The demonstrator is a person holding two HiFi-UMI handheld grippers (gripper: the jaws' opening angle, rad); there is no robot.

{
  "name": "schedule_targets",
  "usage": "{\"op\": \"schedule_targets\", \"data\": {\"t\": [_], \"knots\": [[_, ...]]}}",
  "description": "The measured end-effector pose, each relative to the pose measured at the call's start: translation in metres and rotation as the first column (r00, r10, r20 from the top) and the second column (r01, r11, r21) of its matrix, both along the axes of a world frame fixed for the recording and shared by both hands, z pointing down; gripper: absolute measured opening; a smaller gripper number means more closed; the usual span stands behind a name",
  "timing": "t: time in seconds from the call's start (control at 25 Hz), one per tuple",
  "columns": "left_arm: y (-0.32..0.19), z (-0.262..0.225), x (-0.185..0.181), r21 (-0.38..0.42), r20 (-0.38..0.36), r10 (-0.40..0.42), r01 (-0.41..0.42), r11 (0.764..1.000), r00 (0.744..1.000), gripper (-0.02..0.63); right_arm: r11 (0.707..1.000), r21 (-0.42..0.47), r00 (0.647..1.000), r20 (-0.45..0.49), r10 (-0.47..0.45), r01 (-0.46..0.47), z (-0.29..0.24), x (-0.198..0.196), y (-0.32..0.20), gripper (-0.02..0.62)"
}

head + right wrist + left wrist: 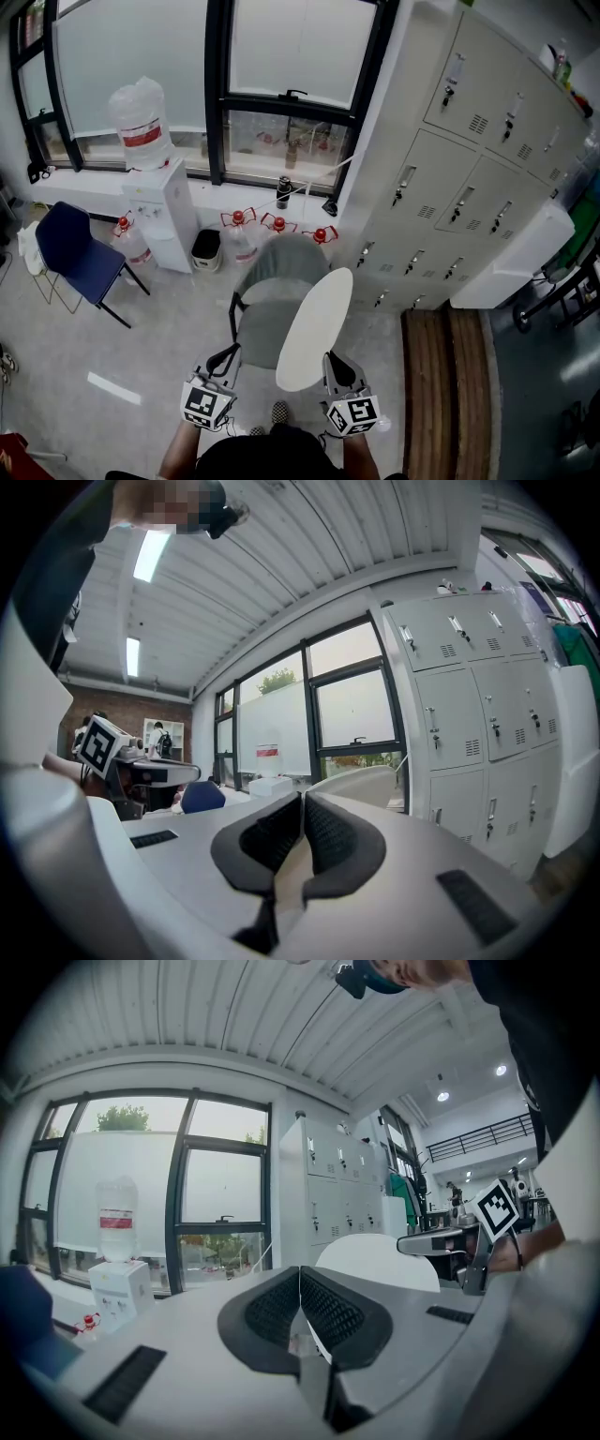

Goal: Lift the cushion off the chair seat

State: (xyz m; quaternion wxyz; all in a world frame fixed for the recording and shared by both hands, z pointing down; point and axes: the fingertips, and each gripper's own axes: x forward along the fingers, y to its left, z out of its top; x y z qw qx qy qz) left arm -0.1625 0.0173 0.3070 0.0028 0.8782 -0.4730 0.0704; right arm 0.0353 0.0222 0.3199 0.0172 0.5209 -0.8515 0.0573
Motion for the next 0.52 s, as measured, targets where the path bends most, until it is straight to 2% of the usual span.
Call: {"op": "schedule_targets", "data": {"t": [0.28, 0.52], "knots": [[-0.0057, 0.0001, -0.0029, 0.028, -0.045, -0.009, 0.011, 1.0, 0.999, 0.018, 1.0, -0.002, 1.0, -0.003, -0.005, 0.005, -0.0009, -0.0034, -0.0016, 0.035], [-0.0053, 0.0019, -0.0005, -0.015, 0.017, 0.004, -0.004, 1.0, 1.0, 0.018, 1.0, -0.001, 1.0, -0.002, -0.003, 0.003, 0.0015, -0.0015, -0.0058, 0.035]]}}
